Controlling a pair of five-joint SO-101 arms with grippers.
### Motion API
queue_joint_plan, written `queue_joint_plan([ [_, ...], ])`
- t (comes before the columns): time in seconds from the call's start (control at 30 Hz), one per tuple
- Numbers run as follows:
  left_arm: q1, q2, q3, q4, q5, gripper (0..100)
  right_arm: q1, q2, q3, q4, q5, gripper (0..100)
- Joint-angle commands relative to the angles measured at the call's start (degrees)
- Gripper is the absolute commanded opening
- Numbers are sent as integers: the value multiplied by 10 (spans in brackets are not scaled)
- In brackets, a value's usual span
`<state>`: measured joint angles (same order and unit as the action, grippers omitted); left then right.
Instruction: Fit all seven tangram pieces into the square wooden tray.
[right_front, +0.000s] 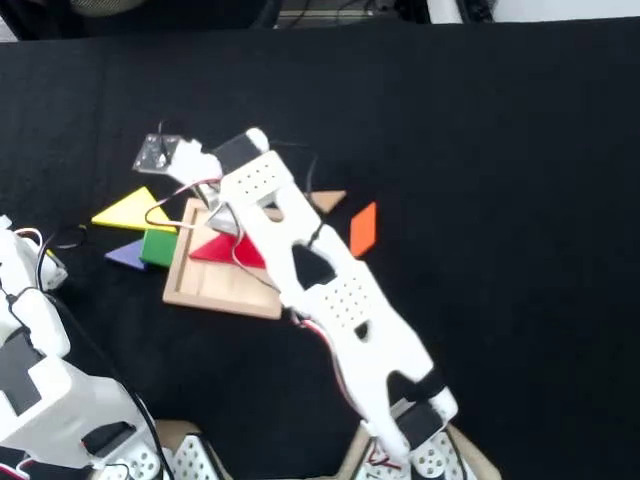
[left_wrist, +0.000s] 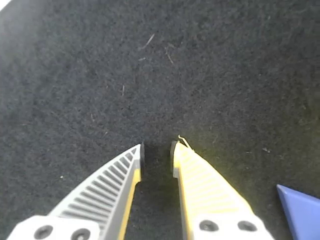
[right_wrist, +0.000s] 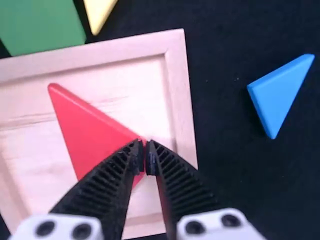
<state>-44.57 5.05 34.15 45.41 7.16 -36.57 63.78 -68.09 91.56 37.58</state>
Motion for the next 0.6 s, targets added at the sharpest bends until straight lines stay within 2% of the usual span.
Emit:
queue_joint_plan([
  [0.0, 20, -11, 4, -5, 4, 127, 8, -6, -27, -10, 4, 14],
  [0.43, 20, -11, 4, -5, 4, 127, 24, 32, -22, -3, 5, 14],
  [0.57, 20, -11, 4, -5, 4, 127, 11, 41, -27, 44, 6, 14],
])
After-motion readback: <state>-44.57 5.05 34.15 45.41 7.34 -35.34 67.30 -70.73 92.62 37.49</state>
